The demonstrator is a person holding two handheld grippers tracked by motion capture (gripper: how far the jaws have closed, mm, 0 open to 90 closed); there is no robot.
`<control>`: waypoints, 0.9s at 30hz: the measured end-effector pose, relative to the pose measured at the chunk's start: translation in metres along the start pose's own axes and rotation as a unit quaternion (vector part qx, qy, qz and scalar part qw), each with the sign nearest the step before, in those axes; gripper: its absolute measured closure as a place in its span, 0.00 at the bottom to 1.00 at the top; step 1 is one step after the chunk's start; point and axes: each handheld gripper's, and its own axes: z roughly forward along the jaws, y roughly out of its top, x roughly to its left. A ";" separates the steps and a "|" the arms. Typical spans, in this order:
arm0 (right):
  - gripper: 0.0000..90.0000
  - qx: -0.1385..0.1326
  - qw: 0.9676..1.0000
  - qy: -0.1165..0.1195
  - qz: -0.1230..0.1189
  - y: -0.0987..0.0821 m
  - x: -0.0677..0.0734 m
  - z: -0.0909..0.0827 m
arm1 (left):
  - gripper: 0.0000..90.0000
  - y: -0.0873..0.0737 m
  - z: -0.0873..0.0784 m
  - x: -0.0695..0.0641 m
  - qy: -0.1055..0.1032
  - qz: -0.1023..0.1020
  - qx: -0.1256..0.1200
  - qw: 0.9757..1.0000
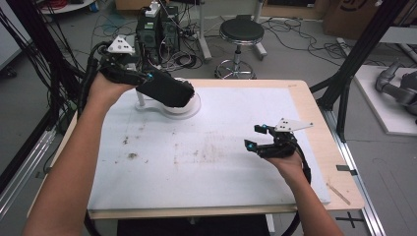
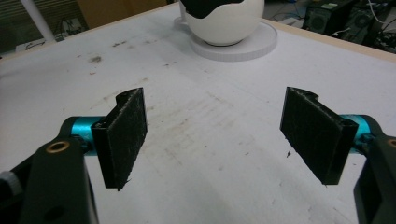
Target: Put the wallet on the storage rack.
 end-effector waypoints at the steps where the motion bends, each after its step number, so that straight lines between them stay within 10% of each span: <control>1: 0.26 0.000 1.000 0.000 0.003 0.000 -0.001 0.000 | 0.31 -0.002 -0.003 -0.003 -0.003 0.002 -0.003 1.000; 13: 0.26 -0.002 1.000 -0.021 0.012 -0.006 -0.009 -0.008 | 0.27 -0.059 -0.014 -0.042 -0.053 -0.030 -0.033 0.998; 27: 0.25 -0.003 0.999 -0.039 0.018 -0.012 -0.015 -0.011 | 0.23 -0.120 -0.014 -0.082 -0.123 -0.071 -0.078 0.987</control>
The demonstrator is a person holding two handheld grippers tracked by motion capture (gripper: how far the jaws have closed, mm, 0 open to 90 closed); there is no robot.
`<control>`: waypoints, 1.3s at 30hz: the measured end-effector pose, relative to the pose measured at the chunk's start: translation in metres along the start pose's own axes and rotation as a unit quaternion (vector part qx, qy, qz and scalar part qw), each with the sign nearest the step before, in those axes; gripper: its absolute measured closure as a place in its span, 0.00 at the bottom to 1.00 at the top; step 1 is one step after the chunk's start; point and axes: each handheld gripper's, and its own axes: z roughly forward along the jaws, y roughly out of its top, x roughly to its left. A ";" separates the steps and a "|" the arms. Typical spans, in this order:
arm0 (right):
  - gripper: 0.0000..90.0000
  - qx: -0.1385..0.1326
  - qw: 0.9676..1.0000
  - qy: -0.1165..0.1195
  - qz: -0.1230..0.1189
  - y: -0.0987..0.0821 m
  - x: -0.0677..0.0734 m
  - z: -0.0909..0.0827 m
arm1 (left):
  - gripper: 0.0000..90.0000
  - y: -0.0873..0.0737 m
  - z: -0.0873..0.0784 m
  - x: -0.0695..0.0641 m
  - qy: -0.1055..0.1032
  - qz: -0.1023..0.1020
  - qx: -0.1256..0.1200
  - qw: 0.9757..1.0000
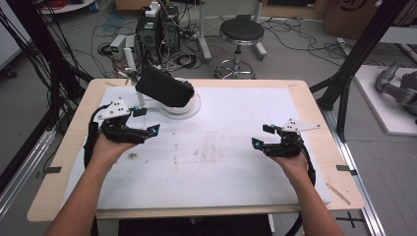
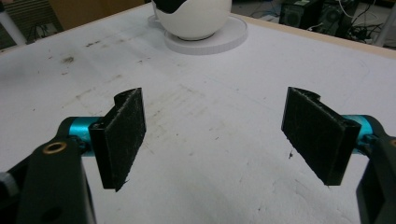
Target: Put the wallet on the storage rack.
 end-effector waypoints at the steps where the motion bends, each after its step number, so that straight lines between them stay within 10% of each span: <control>1: 0.24 -0.002 1.000 -0.001 0.002 0.000 0.000 0.000 | 0.23 -0.005 0.002 -0.002 -0.004 0.001 0.002 1.000; 11: 0.22 -0.006 1.000 -0.018 0.007 -0.001 -0.004 -0.002 | 0.19 -0.033 0.013 -0.008 -0.023 -0.006 0.011 1.000; 39: 0.21 0.003 1.000 -0.020 0.000 -0.003 -0.001 -0.001 | 0.18 -0.043 -0.004 0.004 -0.001 -0.013 0.003 1.000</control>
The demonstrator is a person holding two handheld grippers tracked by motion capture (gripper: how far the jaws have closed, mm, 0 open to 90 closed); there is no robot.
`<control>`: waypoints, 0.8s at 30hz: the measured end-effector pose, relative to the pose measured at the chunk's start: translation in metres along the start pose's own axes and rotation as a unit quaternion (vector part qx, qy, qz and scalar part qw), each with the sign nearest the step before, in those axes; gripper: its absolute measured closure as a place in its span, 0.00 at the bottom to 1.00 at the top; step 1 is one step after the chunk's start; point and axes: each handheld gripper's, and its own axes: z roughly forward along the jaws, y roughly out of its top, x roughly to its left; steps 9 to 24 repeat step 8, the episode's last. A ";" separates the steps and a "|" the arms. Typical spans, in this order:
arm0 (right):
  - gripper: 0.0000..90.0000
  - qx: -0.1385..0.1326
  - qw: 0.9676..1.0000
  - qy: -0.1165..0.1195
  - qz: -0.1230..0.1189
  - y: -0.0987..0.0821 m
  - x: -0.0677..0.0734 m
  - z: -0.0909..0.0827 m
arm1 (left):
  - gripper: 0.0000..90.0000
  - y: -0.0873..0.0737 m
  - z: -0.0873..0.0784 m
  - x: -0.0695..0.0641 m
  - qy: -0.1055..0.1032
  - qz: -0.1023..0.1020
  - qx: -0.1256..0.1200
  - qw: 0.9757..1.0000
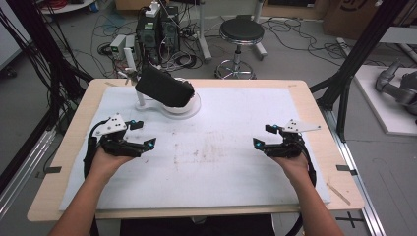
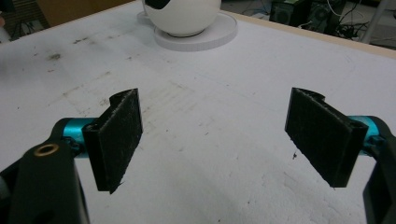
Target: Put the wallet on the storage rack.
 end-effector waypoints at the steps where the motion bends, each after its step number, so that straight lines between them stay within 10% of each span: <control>1: 0.21 0.000 1.000 0.000 0.000 0.000 0.000 0.000 | 0.19 0.000 0.000 0.000 -0.001 -0.001 -0.001 1.000; 24: 0.21 -0.002 1.000 0.003 0.000 0.000 0.000 0.001 | 0.19 -0.001 0.000 0.001 0.001 -0.006 0.000 1.000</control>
